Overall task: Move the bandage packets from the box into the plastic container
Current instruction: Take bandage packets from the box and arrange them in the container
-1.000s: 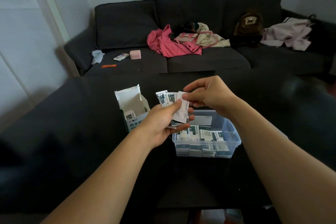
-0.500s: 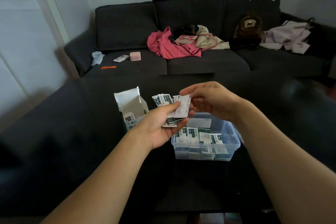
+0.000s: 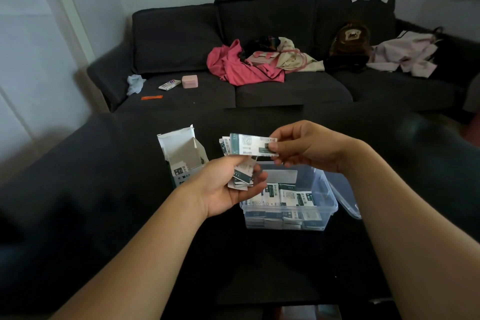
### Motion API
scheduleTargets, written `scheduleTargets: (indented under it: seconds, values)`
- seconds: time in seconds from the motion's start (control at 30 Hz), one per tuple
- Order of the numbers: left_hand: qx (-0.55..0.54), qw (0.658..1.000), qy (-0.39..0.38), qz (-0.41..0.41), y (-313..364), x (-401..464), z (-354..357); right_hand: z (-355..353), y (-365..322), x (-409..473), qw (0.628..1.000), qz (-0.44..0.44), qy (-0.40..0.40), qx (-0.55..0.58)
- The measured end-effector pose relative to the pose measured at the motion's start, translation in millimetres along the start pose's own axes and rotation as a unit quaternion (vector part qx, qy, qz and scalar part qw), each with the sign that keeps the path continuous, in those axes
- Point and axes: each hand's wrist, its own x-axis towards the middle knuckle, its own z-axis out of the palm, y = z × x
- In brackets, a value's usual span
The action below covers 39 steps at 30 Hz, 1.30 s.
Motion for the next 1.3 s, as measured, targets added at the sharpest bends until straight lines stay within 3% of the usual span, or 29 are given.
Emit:
scheduleTargets:
  seconds: [0.13, 0.27, 0.37, 0.5, 0.67, 0.9, 1.0, 1.1, 1.3]
  values:
    - [-0.001, 1.0, -0.025, 0.005, -1, 2, 1, -1, -1, 1, 1.0, -0.004, 0.009, -0.005]
    - [-0.034, 0.998, 0.014, 0.052, 0, 9, 3, 0, -1, 4, 0.998, 0.002, 0.058, 0.006]
    - [-0.035, 0.999, -0.017, 0.012, 4, 7, -2, -4, -3, -2, 1.0, 0.007, 0.012, -0.011]
    - [0.056, 0.994, -0.077, -0.05, 4, -2, -6, -8, -11, -12, 0.991, 0.015, -0.049, -0.124]
    - [0.194, 0.976, -0.092, -0.028, -2, -7, 2, 2, -11, -5, 0.984, -0.018, -0.005, -0.176]
    - [0.297, 0.951, -0.005, 0.083, -9, 4, 13, 43, -10, 11, 0.977, -0.065, 0.056, -0.195]
    - [0.302, 0.941, 0.067, 0.139, -10, 8, 19, 58, -7, 19, 0.95, -0.138, 0.138, -0.242]
    - [0.292, 0.93, 0.126, 0.181, -12, 8, 23, 60, -4, 26, 0.948, -0.145, 0.2, -0.2]
    - [0.354, 0.907, 0.141, 0.178, -12, 8, 34, 59, 0, 24, 0.963, -0.122, 0.195, -0.143]
